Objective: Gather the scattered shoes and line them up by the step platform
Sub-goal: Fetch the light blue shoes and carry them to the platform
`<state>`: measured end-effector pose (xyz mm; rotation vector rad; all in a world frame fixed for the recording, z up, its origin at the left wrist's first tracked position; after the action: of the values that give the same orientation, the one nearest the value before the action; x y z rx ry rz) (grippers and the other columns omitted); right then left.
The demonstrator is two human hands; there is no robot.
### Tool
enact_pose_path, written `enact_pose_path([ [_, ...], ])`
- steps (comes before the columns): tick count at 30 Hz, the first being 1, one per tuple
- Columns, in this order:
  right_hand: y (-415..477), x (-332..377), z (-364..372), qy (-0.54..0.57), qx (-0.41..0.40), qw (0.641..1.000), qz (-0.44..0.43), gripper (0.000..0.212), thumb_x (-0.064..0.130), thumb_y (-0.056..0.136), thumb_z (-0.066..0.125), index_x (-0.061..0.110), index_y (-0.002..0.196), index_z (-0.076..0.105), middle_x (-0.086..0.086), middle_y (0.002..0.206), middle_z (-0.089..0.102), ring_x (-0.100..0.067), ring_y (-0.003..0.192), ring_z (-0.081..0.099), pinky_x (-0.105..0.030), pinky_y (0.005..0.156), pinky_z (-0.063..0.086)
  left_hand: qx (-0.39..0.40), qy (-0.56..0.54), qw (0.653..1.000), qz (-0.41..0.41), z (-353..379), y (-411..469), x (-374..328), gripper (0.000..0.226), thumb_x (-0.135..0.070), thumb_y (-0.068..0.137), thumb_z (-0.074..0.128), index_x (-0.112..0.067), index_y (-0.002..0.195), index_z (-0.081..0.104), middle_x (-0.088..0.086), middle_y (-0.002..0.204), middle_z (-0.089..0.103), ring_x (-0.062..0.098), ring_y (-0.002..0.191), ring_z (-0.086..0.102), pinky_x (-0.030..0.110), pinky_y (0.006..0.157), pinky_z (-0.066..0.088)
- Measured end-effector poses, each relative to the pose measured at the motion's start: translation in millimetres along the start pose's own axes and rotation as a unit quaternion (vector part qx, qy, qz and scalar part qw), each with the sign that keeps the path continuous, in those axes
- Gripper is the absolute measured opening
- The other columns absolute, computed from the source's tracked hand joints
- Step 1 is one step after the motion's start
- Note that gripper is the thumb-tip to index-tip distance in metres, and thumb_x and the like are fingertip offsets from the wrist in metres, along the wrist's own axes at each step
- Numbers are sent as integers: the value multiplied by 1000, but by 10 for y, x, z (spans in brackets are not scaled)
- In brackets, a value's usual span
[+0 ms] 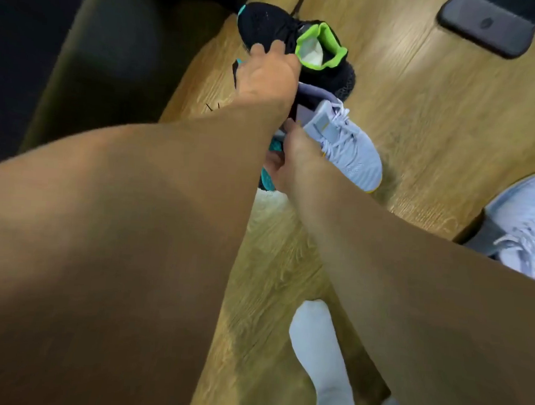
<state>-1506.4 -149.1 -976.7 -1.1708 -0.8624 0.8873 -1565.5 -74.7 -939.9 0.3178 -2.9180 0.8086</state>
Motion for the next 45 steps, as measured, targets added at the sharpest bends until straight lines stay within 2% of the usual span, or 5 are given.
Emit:
enact_pose_path([
  [8,-486,154,-1051,-68,-87,991,-77,23,7,93,47,19,75,39,-4,82,50,-24,79,59,-37,81,56,62,-102,991,55,51,-902,-411,45,-20,84,58,-6,124,43,19,124,49,44,110,54,45,87,45],
  [24,-558,616,-3193,-532,-219,779,-247,16,8,83,50,8,86,66,-12,90,69,-30,96,61,-32,77,43,216,-295,929,-52,1082,-1526,-2199,45,-19,85,60,-2,121,40,23,121,55,40,111,56,40,87,46],
  [29,-925,675,-3693,-365,-402,793,-277,26,9,80,58,11,106,59,-8,106,65,-26,102,60,-30,85,42,193,-281,939,-43,1015,-1473,-2199,42,-22,86,61,-7,123,46,20,118,58,37,109,57,35,79,43],
  [35,-515,671,-3830,-362,-292,878,-110,48,11,78,70,3,121,50,-11,113,60,-28,103,61,-34,81,50,168,-247,952,-61,1078,-1282,-2252,35,-31,89,57,-5,113,56,19,114,61,38,104,62,38,82,51],
  [45,-1065,601,-3565,-472,-341,802,-136,34,11,83,54,4,115,61,-19,116,63,-36,111,59,-38,90,51,134,-302,940,-86,668,-1957,-1942,24,-18,85,53,0,99,59,22,104,64,40,99,61,36,76,47],
])
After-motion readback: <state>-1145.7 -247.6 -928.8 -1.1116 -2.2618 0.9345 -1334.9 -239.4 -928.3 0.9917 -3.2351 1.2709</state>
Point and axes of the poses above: each hand's wrist, its own y-axis towards the middle knuckle, its own z-axis out of the palm, x = y × z, the point moved 2 cm from there along y, towards the middle knuckle
